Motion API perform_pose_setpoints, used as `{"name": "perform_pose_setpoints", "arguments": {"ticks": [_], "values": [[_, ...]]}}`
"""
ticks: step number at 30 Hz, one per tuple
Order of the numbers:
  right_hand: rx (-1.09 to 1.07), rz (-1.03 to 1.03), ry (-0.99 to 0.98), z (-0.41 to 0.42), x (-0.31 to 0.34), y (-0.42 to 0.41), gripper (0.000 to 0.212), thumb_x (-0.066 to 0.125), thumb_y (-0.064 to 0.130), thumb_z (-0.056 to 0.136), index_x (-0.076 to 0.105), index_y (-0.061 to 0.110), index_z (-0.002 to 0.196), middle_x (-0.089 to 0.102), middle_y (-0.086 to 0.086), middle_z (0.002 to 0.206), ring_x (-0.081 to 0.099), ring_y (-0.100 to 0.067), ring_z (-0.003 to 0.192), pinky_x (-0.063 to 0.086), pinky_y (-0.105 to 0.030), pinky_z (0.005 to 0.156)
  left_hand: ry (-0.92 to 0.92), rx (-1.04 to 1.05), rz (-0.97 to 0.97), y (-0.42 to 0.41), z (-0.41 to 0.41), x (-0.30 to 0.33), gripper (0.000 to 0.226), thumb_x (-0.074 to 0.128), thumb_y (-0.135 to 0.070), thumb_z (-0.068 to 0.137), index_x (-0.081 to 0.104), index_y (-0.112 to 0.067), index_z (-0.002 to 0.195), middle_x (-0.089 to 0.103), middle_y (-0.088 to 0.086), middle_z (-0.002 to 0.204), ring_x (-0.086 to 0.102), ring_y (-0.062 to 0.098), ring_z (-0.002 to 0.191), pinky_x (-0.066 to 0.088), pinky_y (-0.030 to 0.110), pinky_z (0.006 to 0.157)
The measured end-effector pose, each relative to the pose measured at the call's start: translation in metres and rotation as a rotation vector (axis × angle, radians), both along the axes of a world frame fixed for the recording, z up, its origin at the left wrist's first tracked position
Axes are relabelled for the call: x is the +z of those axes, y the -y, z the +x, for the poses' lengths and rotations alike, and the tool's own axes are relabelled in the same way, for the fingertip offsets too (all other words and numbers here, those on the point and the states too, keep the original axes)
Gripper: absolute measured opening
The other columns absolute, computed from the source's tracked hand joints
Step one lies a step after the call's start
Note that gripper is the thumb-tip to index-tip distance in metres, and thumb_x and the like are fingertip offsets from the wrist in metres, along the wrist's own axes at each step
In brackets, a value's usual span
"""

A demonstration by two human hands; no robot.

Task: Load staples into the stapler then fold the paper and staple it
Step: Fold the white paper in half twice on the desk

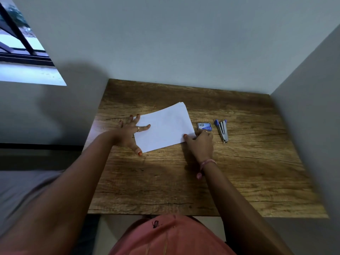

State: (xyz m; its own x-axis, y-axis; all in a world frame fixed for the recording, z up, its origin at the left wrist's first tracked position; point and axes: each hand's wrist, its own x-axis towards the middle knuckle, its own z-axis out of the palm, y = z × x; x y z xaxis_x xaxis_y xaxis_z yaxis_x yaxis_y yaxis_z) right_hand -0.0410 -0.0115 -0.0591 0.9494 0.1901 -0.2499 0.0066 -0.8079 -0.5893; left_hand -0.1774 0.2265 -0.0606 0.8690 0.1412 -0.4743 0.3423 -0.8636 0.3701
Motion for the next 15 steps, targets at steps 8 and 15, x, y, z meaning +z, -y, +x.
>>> {"name": "perform_pose_setpoints", "arguments": {"ticks": [8, 15], "values": [[-0.042, 0.663, -0.230, 0.011, 0.025, 0.013, 0.032, 0.069, 0.007, 0.084, 0.056, 0.014, 0.112, 0.069, -0.004, 0.101, 0.070, -0.018, 0.086, 0.060, -0.037, 0.072, 0.234, 0.255, -0.135, 0.019, -0.003, 0.004, 0.123, 0.082, -0.048, 0.063, -0.007, -0.041, 0.148, -0.018, 0.000, 0.159, -0.008, 0.032, 0.146, 0.007, 0.054, 0.118], [-0.087, 1.005, -0.431, 0.053, 0.072, 0.046, 0.012, 0.068, -0.001, 0.082, 0.062, 0.005, 0.091, 0.073, -0.009, 0.081, 0.070, -0.017, 0.065, 0.060, -0.026, 0.062, 0.811, 0.859, -1.000, 0.076, 0.023, 0.017, 0.046, 0.063, -0.008, 0.088, 0.058, -0.037, 0.124, 0.060, -0.007, 0.127, 0.062, 0.009, 0.106, 0.057, 0.023, 0.066]]}}
